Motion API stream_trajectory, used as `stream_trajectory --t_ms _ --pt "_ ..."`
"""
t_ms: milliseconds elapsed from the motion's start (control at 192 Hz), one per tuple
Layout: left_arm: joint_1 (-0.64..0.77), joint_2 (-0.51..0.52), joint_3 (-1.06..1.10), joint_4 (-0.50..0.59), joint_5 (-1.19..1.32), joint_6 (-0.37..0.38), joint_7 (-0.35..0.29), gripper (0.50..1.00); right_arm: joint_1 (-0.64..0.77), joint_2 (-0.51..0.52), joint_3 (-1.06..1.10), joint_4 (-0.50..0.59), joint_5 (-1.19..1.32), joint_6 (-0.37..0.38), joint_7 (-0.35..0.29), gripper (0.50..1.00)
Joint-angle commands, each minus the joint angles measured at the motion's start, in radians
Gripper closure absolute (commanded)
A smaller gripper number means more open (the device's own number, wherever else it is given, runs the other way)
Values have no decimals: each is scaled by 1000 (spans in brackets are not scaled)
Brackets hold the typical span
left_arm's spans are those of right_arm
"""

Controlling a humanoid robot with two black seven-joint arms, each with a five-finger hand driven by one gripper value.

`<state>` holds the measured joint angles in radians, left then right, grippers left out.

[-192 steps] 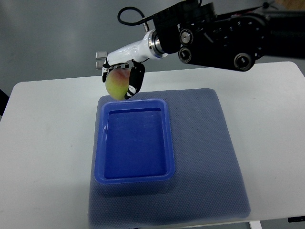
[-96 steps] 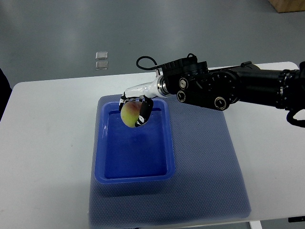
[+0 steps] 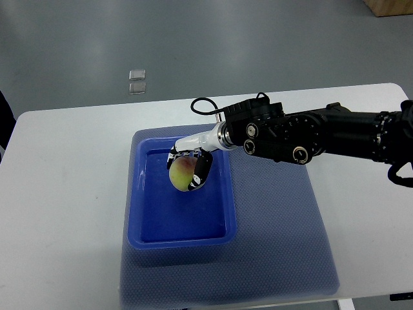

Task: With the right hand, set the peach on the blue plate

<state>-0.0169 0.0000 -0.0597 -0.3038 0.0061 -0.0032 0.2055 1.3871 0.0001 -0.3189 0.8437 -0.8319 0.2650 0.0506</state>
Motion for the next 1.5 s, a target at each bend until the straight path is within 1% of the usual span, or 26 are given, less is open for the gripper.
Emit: stream_trajectory --t_ms 0,21,209,224,277,443,449,543,610,616,626,694,699,741,783,830,835,845,955,1064,1132,1252,1299,1304,1315,1497 --pt "0 0 0 0 0 0 0 500 0 0 0 0 0 2 0 630" --pt "0 0 0 0 0 0 0 500 0 0 0 0 0 6 0 599" --pt "0 0 -2 0 0 0 0 500 3 0 1 0 0 36 0 591" --pt "0 0 0 0 0 0 0 500 7 0 6 0 2 43 0 579" --pt "0 0 -2 0 0 0 -1 500 12 0 12 -2 2 43 0 570" --pt "0 0 -2 0 0 0 0 500 26 0 57 -5 4 39 0 570" --pt "0 0 0 0 0 0 0 500 38 0 119 -9 11 39 0 570" --pt "0 0 0 0 0 0 0 500 38 0 260 -14 20 36 0 570" --pt "0 0 0 0 0 0 0 500 38 0 276 -14 20 36 0 570" --pt "0 0 0 0 0 0 0 500 26 0 352 -14 28 34 0 570" --pt "0 0 0 0 0 0 0 500 24 0 369 -14 31 34 0 570" --pt "0 0 0 -1 0 0 0 500 20 -2 399 -14 34 31 2 570" --pt "0 0 1 -1 0 0 0 500 -15 -55 470 -12 49 30 6 570" --pt "0 0 1 -1 0 0 0 500 -74 -100 543 -12 68 26 18 570" --pt "0 0 1 -1 0 0 0 500 -132 -135 632 -12 94 26 38 570" --pt "0 0 1 -1 0 0 0 500 -132 -135 632 -12 94 26 38 570" --pt "0 0 1 -3 0 0 0 500 -208 -162 749 -12 132 26 63 570" --pt "0 0 1 -3 0 0 0 500 -209 -163 750 -12 132 26 63 570" --pt "0 0 1 -6 0 0 0 500 -414 -172 1023 -12 234 26 100 570" --pt "0 0 1 -6 0 0 0 500 -563 -157 1225 -12 330 30 110 570" --pt "0 0 1 -6 0 0 0 500 -628 -152 1322 -14 404 28 118 570" --pt "0 0 3 -9 0 0 0 500 -720 -97 1416 -26 550 30 143 570" --pt "0 0 3 -9 0 0 0 500 -720 -97 1416 -26 550 30 143 570" --pt "0 0 3 -14 0 0 0 500 -743 -91 1425 -37 588 34 156 570" --pt "0 0 3 -14 0 0 0 500 -746 -91 1425 -40 594 36 159 570" --pt "0 0 5 -14 0 0 0 500 -770 -84 1425 -48 609 39 173 570"
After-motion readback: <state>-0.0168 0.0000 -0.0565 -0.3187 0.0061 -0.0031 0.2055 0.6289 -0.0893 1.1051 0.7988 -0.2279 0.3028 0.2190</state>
